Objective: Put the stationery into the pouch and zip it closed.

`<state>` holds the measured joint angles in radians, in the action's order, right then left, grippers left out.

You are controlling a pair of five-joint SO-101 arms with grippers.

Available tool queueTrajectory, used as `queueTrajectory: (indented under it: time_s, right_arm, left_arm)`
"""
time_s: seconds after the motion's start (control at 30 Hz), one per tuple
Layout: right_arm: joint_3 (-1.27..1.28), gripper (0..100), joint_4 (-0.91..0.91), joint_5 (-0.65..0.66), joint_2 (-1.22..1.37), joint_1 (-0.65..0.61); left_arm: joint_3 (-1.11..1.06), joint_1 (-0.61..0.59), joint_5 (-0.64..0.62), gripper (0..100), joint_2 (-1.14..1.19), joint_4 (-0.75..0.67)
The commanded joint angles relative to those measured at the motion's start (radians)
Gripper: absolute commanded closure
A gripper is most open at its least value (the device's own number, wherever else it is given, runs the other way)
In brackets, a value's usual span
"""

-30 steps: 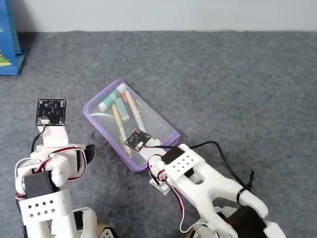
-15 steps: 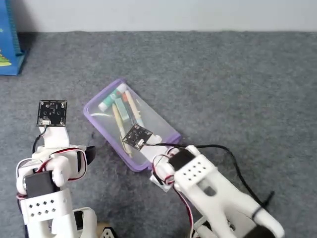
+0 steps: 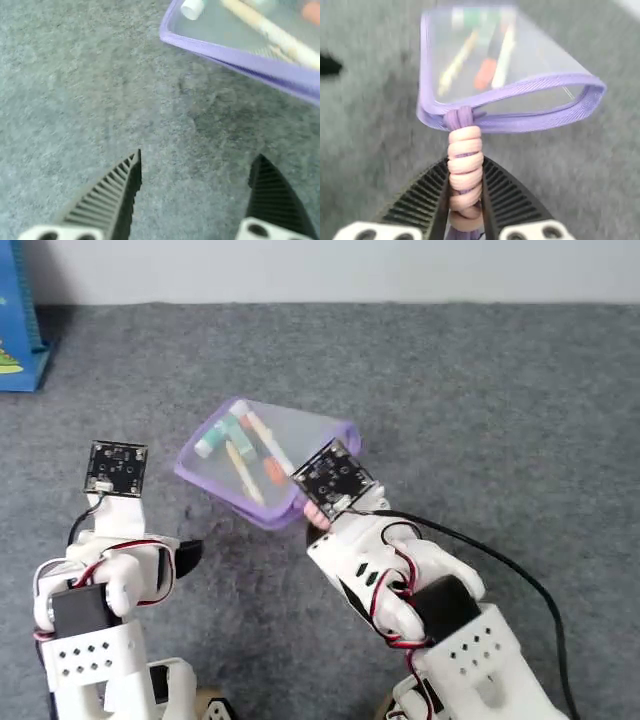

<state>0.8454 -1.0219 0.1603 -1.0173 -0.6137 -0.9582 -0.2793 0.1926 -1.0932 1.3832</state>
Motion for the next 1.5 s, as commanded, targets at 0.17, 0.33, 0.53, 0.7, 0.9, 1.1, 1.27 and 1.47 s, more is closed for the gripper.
queueTrajectory:
  time_s: [0.17,0.33,0.53,0.7,0.9,1.1,1.27,1.47]
  right_arm:
    - [-0.080,99.1,0.143,-0.068,-0.047,0.044]
    - [-0.097,99.1,0.154,-0.068,-0.048,0.084]
    - [-0.189,99.1,0.085,-0.101,-0.081,0.045]
    - [-0.249,99.1,-0.018,-0.107,-0.140,-0.033]
    - [-0.252,99.1,-0.061,-0.109,-0.180,-0.041]
    - [-0.250,99.1,-0.104,-0.109,-0.199,-0.042]
    - [-0.250,99.1,-0.166,-0.104,-0.242,-0.061]
    - [-0.247,99.1,-0.194,-0.103,-0.282,-0.096]
  left_arm:
    - [0.045,0.221,0.060,66,-0.046,-0.017]
    - [0.099,0.253,0.101,66,-0.210,0.043]
    - [0.042,0.348,0.104,66,-0.316,-0.031]
    - [-0.039,0.394,0.104,66,-0.325,-0.149]
    - [-0.099,0.439,0.103,66,-0.325,-0.242]
    - [-0.128,0.555,0.023,66,-0.325,-0.310]
    - [-0.179,0.557,-0.002,66,-0.325,-0.420]
    - [-0.232,0.565,-0.020,69,-0.325,-0.523]
